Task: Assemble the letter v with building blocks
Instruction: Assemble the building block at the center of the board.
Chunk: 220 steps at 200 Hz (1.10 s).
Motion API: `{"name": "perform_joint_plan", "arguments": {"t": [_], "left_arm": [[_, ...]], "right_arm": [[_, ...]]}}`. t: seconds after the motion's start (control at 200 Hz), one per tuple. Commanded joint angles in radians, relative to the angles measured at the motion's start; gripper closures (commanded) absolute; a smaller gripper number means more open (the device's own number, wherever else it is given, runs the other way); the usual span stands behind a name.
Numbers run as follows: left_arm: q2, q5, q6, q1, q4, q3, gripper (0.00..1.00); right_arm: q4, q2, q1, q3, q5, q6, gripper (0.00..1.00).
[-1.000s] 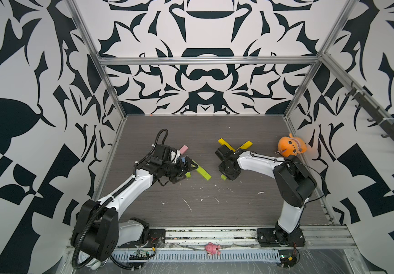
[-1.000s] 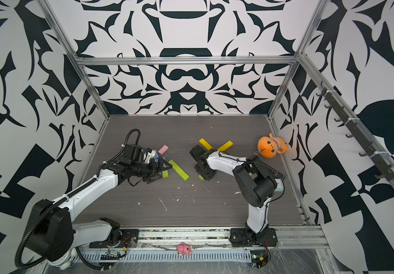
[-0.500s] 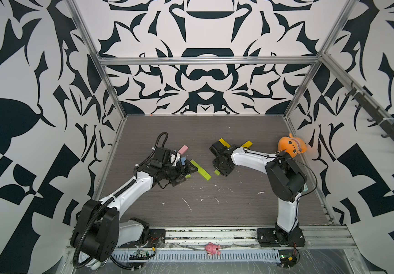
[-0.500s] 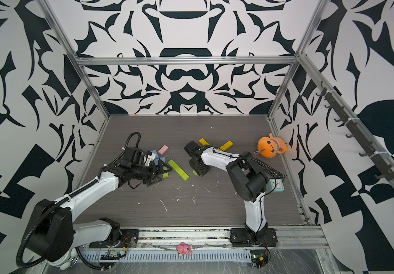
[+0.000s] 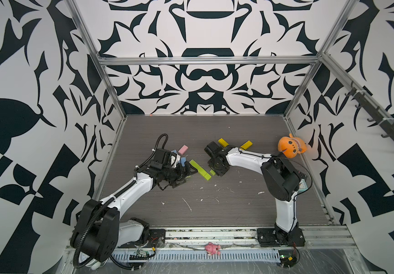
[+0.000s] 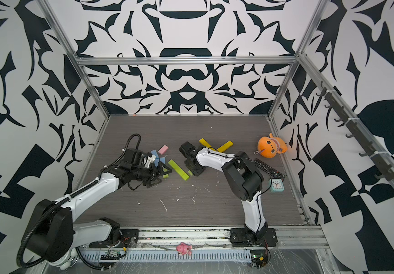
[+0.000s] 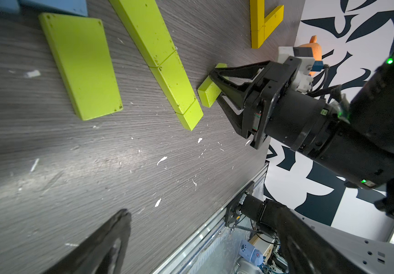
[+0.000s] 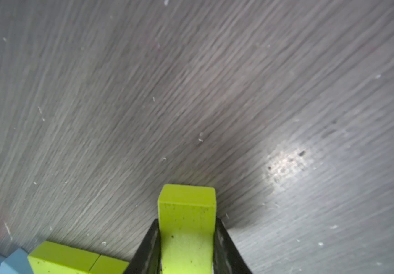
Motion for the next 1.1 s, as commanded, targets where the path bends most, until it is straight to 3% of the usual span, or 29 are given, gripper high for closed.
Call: {"name": "perform_joint_plan", "arguments": {"t": [0.0, 0.84, 1.095], "left_arm": [[-0.017, 0.014, 0.003, -0.002, 0.010, -0.022, 0.01], [-0.013, 0.017, 0.002, -0.002, 0.016, -0.033, 0.01], [-0.012, 0.017, 0.000, -0.002, 0.024, -0.039, 0.01]], "right_arm": [[-0.067, 0.041, 0.020, -0.024, -0.028, 0.030, 0.65], [-0.082, 0.024, 0.043, -0.047, -0.022, 0.050, 0.59], [-0.083, 0.011, 0.046, -0.059, -0.016, 0.057, 0.63]]}}
